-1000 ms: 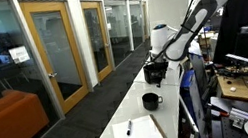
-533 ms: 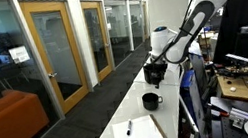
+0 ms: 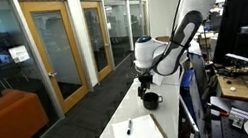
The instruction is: Pick up the pen and put it in the black cup.
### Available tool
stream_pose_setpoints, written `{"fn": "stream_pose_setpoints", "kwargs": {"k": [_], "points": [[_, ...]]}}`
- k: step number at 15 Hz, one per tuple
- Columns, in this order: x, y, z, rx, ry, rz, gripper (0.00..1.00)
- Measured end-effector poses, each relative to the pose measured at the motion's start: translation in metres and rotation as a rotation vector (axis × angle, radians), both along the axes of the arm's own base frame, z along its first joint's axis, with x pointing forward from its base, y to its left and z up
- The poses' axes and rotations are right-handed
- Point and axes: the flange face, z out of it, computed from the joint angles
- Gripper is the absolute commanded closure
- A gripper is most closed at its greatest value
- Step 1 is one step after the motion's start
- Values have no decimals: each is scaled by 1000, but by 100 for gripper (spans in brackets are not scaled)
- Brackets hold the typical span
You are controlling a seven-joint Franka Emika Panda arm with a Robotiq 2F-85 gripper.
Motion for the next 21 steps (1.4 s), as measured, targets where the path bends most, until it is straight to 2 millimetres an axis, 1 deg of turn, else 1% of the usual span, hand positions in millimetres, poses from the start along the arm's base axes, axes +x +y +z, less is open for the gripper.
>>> {"fn": "stream_pose_setpoints", "kwargs": {"k": [1,2,7,12,17,21], "points": [[7,11,0,-3,2,15,0],[11,15,1,-8,8,21,0],[12,1,2,-14,12,-1,0],[11,7,-1,-13,17,8,0],[13,7,-16,-12,36,4,0],[23,6,-44,3,60,-25,0]]}}
